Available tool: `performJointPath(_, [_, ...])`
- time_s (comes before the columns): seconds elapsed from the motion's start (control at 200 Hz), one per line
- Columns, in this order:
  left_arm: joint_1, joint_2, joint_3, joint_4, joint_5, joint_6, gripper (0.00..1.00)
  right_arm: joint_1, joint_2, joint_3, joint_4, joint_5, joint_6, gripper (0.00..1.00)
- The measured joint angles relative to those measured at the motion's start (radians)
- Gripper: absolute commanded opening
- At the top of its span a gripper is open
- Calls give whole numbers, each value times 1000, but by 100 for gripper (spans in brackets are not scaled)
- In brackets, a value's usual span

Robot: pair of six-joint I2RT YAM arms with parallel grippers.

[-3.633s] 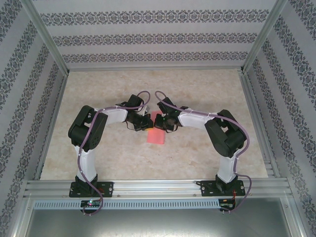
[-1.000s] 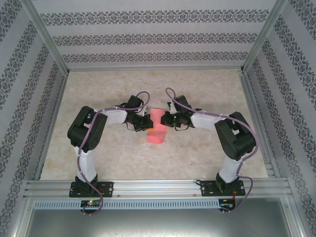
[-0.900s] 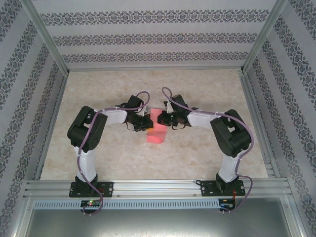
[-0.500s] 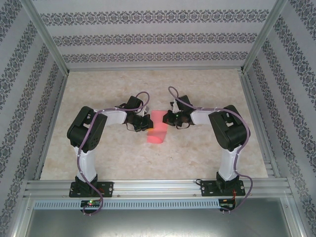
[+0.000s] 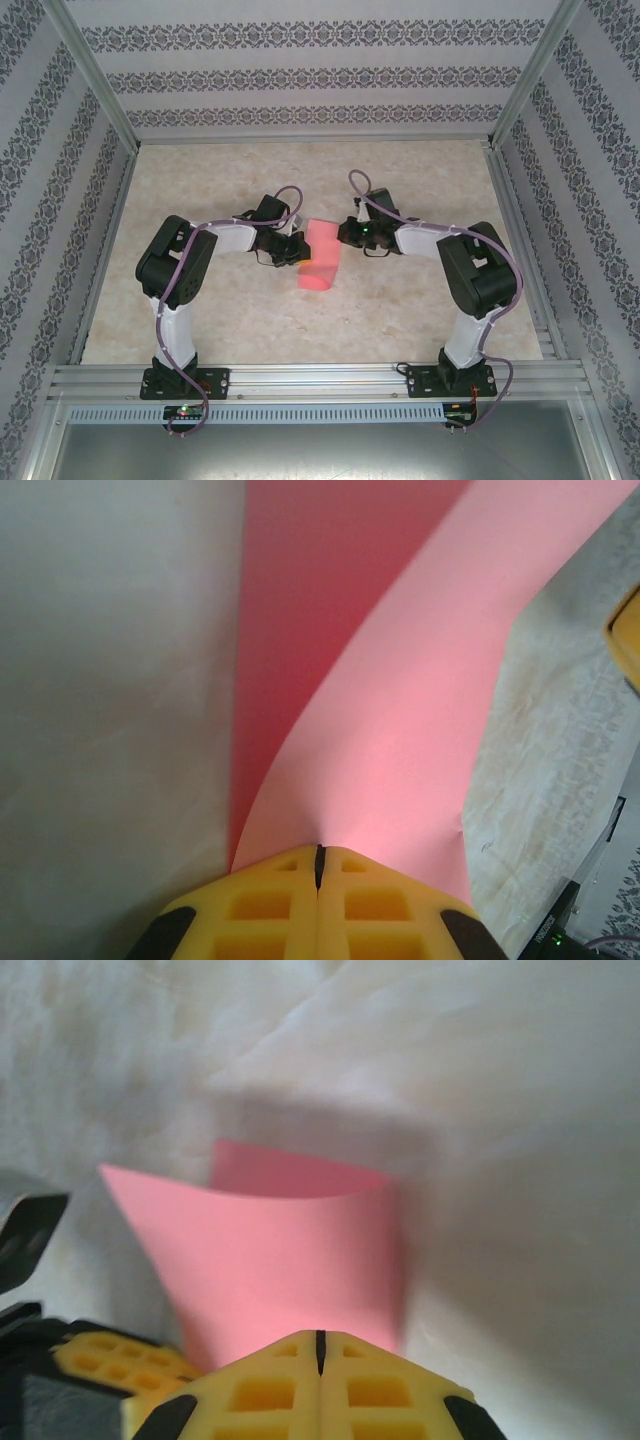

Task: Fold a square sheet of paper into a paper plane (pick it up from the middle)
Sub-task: Fold the square sheet of paper in half at the center of the table.

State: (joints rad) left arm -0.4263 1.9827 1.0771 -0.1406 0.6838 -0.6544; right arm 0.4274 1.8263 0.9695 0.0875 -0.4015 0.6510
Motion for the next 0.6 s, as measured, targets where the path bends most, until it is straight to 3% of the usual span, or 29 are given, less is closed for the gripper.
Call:
performJointPath(0.22, [0,-2,-6,8,0,0,0,34,103,71,22,-31,17,0])
performJointPath(0.6, [0,-7,-21,35,0,-1,0,-100,163,79,74,-67,79,0])
